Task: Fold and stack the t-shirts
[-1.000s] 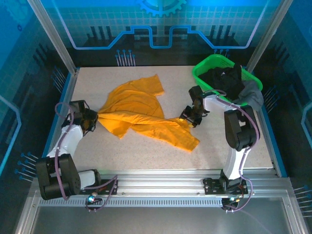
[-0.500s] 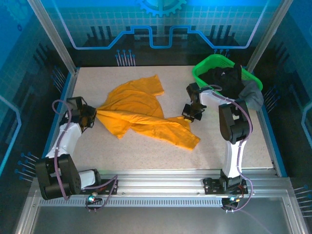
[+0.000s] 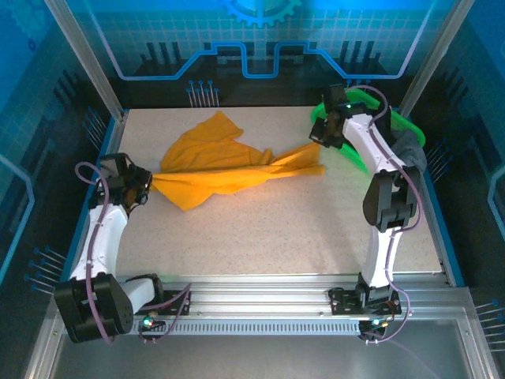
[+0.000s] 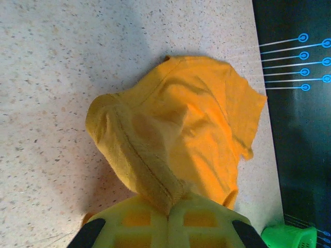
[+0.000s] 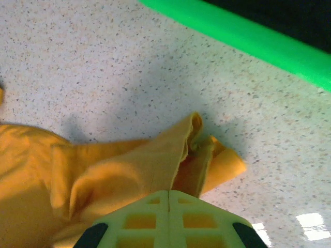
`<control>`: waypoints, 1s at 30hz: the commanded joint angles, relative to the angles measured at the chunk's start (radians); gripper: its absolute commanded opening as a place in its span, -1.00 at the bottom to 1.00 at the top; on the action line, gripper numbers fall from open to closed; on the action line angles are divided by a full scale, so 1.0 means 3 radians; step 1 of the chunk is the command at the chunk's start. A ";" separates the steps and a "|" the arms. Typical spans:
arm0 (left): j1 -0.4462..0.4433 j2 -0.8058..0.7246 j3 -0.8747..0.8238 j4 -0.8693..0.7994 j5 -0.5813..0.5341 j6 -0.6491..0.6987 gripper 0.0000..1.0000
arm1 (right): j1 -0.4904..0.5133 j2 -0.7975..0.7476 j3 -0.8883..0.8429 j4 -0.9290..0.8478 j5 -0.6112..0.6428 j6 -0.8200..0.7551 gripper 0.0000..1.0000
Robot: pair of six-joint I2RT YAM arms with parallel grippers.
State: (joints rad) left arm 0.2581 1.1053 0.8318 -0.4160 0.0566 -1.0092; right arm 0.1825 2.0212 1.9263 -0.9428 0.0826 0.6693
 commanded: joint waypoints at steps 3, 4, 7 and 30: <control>0.0039 -0.0080 -0.0174 -0.0446 -0.0296 0.0265 -1.00 | -0.0091 0.0566 0.0527 -0.0375 -0.0285 -0.0276 -1.00; 0.0037 -0.0084 -0.0204 -0.0482 -0.0335 0.0304 -1.00 | -0.0098 0.0696 0.0671 -0.0460 -0.0333 -0.0316 -1.00; 0.0035 -0.0068 -0.0290 -0.0478 -0.0324 0.0312 -1.00 | -0.0098 0.0989 0.1052 -0.0645 -0.0509 -0.0449 -0.58; -0.0017 0.0105 -0.0163 -0.0260 -0.0132 0.0235 -1.00 | -0.0175 0.0105 -0.1370 0.0614 -0.0413 -0.0726 -0.28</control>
State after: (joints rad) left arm 0.2573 1.1309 0.7513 -0.5053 -0.0032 -0.9504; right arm 0.1429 2.0285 1.5078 -0.8078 -0.0090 0.5018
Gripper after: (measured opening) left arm 0.053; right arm 0.356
